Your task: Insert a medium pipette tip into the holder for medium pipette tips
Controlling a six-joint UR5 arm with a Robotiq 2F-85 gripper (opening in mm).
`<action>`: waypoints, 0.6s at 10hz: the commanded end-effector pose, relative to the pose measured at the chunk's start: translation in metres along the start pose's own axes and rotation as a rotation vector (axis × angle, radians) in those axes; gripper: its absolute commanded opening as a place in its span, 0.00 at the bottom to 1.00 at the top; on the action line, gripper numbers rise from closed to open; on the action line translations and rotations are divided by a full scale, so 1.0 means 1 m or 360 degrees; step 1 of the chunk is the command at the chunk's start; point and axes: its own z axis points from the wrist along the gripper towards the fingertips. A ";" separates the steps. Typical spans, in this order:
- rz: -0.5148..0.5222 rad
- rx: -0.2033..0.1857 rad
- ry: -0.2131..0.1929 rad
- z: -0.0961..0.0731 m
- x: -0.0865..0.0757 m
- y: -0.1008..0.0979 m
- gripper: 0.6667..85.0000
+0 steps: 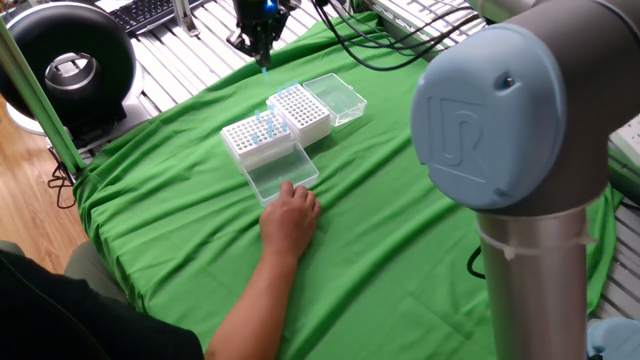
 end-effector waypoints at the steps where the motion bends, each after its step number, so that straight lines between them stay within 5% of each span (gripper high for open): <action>1: 0.0024 -0.0045 -0.0018 0.008 0.006 0.004 0.00; 6: 0.0040 -0.0041 0.0000 0.007 0.015 0.009 0.00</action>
